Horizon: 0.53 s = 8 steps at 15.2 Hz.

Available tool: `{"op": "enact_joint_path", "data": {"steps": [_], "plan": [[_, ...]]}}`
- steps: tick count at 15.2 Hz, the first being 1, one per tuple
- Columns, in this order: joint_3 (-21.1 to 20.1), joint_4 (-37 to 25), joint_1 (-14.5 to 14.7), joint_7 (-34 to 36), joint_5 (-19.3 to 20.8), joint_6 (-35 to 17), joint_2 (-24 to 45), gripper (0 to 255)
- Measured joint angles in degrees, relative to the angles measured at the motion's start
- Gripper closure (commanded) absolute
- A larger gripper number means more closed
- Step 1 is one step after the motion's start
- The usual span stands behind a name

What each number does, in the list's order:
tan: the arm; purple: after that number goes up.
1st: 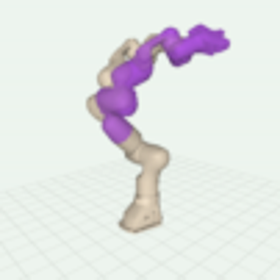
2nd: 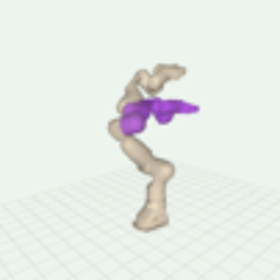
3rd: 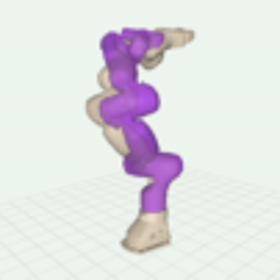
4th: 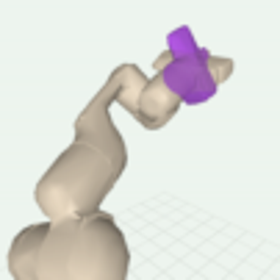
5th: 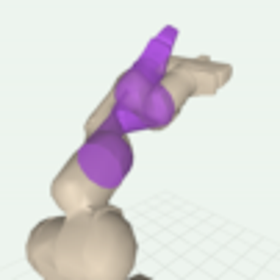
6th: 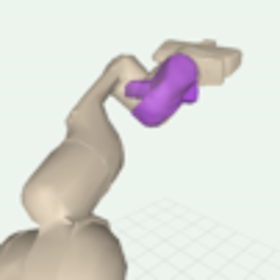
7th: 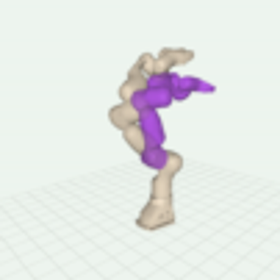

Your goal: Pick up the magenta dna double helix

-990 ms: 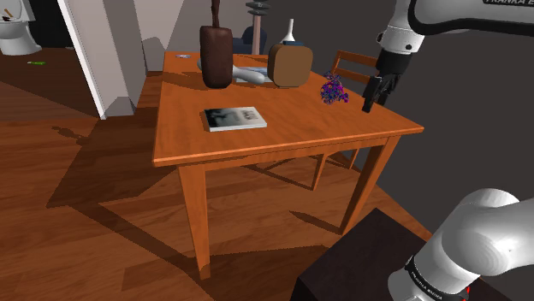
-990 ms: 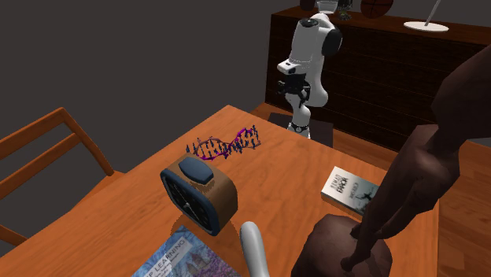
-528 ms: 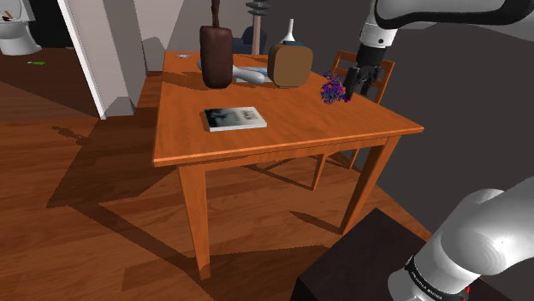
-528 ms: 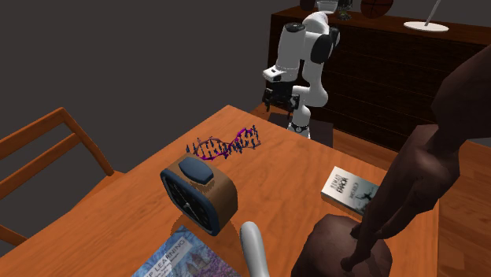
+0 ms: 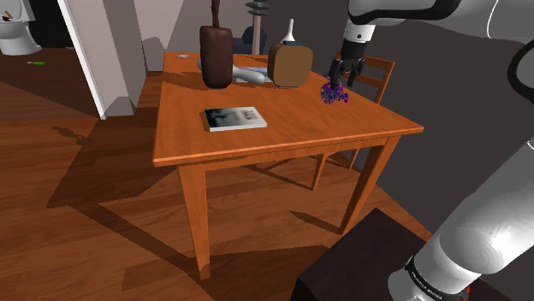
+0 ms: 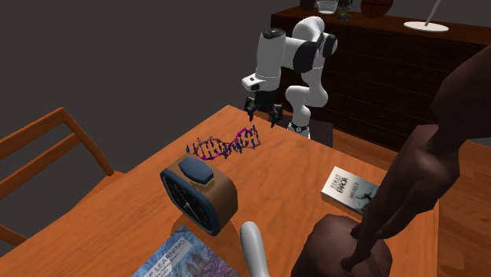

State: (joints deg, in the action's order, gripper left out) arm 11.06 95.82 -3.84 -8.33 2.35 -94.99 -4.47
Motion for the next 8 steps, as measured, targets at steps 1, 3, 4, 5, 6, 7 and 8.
{"op": "enact_joint_path", "data": {"steps": [1, 3, 4, 5, 6, 7, 8], "plan": [[0.4, -2.7, -0.3, -0.2, -0.6, 0.3, 2.4, 0], [1.3, -8.8, -1.1, -0.8, -1.9, 0.9, 7.9, 0], [1.5, -11.9, -1.4, -0.8, -2.5, 1.8, 10.3, 0], [1.7, -14.0, -1.8, -0.8, -3.1, 1.9, 12.4, 0], [2.1, -18.5, -2.5, -1.1, -3.9, 3.3, 15.5, 0], [2.4, -22.9, -3.3, -1.5, -4.8, 4.5, 18.7, 0], [2.6, -27.7, -4.2, -1.7, -5.7, 6.1, 22.1, 0]]}}
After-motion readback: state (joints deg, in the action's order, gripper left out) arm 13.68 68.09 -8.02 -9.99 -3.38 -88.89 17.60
